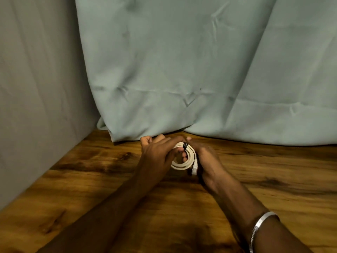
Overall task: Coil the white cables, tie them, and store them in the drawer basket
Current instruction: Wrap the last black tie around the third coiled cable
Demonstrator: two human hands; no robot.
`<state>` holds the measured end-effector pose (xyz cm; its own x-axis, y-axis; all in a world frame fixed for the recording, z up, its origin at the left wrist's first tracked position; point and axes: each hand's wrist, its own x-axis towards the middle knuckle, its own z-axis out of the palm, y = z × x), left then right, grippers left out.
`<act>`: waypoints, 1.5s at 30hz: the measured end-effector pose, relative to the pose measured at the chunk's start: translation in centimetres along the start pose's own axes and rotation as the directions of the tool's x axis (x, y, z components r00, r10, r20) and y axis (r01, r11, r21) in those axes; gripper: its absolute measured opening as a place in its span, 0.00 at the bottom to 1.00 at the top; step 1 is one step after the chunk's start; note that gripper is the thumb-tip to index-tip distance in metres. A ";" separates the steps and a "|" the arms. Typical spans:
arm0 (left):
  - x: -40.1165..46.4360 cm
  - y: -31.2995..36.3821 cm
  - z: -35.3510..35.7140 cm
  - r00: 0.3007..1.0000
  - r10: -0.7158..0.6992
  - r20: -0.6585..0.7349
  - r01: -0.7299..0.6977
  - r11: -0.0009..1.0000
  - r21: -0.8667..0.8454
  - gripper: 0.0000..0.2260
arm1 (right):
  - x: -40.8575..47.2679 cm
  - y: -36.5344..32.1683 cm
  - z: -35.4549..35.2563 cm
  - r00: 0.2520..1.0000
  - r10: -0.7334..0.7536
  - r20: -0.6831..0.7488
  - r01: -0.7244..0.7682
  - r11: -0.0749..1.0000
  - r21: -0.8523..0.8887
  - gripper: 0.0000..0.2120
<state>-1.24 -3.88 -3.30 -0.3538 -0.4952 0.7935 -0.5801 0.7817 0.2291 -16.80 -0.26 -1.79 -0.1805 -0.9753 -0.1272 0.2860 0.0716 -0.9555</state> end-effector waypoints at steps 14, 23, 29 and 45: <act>-0.1 -2.2 1.2 0.826 -0.434 0.360 0.552 0.496 -0.670 0.07 | -0.3 0.7 -0.9 0.764 -0.575 0.292 0.561 0.371 -0.740 0.06; 0.1 -1.9 1.0 0.737 -0.495 0.461 0.621 0.223 -0.752 0.10 | -0.5 0.0 -1.0 0.599 -0.668 0.442 0.604 0.015 -0.797 0.08; 0.4 -1.7 1.1 0.724 -0.514 0.459 0.620 0.194 -0.761 0.09 | -0.6 -0.1 -0.7 0.480 -0.697 0.533 0.648 -0.127 -0.751 0.10; 0.2 -0.9 1.7 0.765 -0.512 0.390 0.576 0.274 -0.770 0.10 | 0.1 1.4 0.1 0.749 -0.651 0.127 0.609 0.600 -0.518 0.07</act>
<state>-1.98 -5.32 -4.31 -0.2599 -0.9272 0.2696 0.2025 0.2207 0.9541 -16.36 -0.30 -3.11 -0.2019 -0.8034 0.5602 -0.4259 -0.4430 -0.7889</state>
